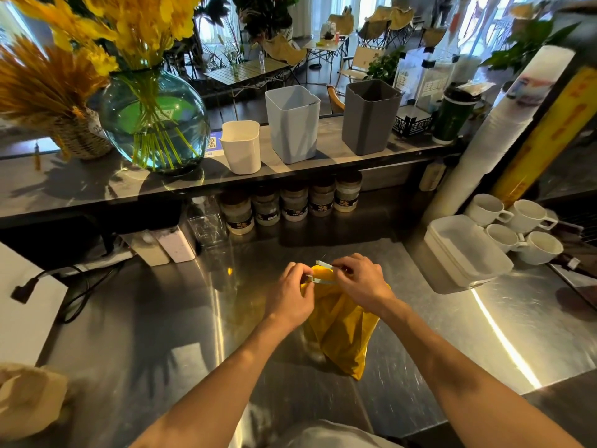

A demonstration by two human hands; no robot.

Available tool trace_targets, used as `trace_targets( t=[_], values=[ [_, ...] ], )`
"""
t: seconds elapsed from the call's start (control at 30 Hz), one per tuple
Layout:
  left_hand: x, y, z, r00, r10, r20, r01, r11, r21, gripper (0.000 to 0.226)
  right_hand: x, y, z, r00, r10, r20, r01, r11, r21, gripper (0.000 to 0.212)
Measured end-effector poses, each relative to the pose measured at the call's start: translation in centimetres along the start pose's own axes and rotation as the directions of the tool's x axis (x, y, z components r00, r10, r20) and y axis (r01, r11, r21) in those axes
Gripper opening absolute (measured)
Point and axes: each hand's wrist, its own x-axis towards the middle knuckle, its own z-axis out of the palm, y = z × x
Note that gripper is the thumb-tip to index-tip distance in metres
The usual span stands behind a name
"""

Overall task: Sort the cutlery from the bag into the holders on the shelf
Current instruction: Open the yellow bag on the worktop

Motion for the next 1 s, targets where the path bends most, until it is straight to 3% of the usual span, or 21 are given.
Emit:
trace_targets(
  t=[0.13, 0.27, 0.4, 0.47, 0.6, 0.67, 0.8, 0.9, 1.0],
  values=[
    [0.1, 0.6, 0.2, 0.995, 0.093, 0.039, -0.094, 0.994, 0.046, 0.020, 0.1, 0.3, -0.7, 0.993, 0.119, -0.013, -0.111, 0.960, 0.257, 0.028],
    [1.1, 2.7, 0.3, 0.973, 0.214, 0.087, -0.226, 0.958, 0.175, 0.007, -0.3, 1.0, -1.8, 0.990, 0.136, -0.022, -0.115, 0.904, 0.413, 0.024],
    [2.1, 5.3, 1.1, 0.941, 0.142, 0.306, -0.218, 0.948, 0.232, 0.054, -1.2, 1.4, -2.8, 0.980, 0.182, -0.078, -0.093, 0.773, 0.627, 0.020],
    [2.2, 6.2, 1.8, 0.939, 0.112, 0.324, -0.202, 0.944, 0.260, 0.077, -1.4, 1.7, -3.1, 0.965, 0.250, -0.082, -0.134, 0.736, 0.664, 0.020],
    [2.5, 7.6, 2.7, 0.878, 0.056, 0.475, -0.228, 0.922, 0.312, 0.090, -1.9, 3.0, -3.3, 0.949, 0.298, -0.098, -0.142, 0.687, 0.712, 0.021],
    [2.8, 7.9, 2.9, 0.855, 0.041, 0.517, -0.237, 0.917, 0.320, 0.088, -2.1, 3.6, -3.6, 0.924, 0.359, -0.130, -0.150, 0.655, 0.741, 0.020],
    [3.5, 8.3, 3.3, 0.891, 0.111, 0.439, -0.288, 0.887, 0.360, 0.051, -2.0, 4.5, -4.3, 0.898, 0.427, -0.107, -0.187, 0.590, 0.785, 0.020],
    [4.4, 8.9, 3.5, 0.903, 0.107, 0.416, -0.281, 0.879, 0.385, 0.037, -2.5, 5.5, -4.8, 0.920, 0.379, -0.104, -0.206, 0.690, 0.694, 0.025],
    [5.3, 9.1, 3.4, 0.929, 0.052, 0.365, -0.176, 0.933, 0.313, 0.035, -2.8, 6.6, -5.5, 0.927, 0.353, -0.123, -0.209, 0.762, 0.614, 0.023]
  ],
)
